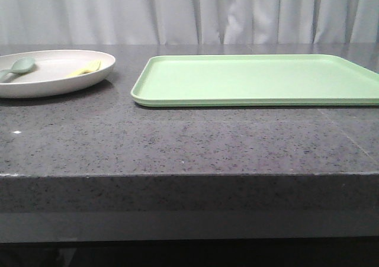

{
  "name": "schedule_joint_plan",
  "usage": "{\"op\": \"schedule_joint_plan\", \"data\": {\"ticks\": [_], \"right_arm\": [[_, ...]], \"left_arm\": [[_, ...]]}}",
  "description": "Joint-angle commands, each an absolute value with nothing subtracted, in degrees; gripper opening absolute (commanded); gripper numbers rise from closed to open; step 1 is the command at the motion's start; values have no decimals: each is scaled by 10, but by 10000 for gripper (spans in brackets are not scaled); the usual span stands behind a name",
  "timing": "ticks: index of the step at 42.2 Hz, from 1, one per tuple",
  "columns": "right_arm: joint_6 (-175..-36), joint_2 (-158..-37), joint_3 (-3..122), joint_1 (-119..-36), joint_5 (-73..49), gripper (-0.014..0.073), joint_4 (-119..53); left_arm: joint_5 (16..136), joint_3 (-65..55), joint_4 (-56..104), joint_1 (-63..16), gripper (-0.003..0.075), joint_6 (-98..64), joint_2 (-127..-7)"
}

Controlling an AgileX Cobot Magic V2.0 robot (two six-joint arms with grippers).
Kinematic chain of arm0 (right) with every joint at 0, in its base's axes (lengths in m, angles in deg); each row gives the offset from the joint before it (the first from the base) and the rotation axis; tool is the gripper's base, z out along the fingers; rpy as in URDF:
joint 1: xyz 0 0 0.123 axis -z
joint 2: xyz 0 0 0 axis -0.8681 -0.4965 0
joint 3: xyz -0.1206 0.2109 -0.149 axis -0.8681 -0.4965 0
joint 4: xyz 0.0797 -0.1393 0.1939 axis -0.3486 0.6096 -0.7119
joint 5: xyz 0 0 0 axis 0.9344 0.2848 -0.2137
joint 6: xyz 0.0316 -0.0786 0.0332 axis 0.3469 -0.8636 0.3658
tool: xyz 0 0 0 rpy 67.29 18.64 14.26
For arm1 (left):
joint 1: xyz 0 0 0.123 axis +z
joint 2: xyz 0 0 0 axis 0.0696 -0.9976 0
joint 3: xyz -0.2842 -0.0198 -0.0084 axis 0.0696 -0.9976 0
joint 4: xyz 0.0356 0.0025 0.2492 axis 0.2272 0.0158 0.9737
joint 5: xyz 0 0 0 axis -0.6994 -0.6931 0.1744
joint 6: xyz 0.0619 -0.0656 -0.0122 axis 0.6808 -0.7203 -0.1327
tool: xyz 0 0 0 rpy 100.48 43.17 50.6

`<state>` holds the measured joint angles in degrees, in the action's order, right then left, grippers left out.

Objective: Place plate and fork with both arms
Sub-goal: 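Grasp the cream plate rim with the left gripper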

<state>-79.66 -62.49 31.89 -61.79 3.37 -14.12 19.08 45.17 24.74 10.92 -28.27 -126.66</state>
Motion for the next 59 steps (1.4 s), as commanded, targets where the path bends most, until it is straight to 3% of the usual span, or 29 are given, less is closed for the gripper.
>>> {"op": "schedule_joint_plan", "data": {"ticks": [1,12,37,59], "right_arm": [[-800,-633,338,-617,-14,571,-133],[-800,-633,338,-617,-14,571,-133],[-800,-633,338,-617,-14,571,-133],[-800,-633,338,-617,-14,571,-133]], "left_arm": [[178,475,221,100,550,-279,-1246],[173,475,221,98,428,-279,-1266],[164,475,167,98,-18,-279,-1269],[164,475,58,108,-18,-316,-1268]]}}
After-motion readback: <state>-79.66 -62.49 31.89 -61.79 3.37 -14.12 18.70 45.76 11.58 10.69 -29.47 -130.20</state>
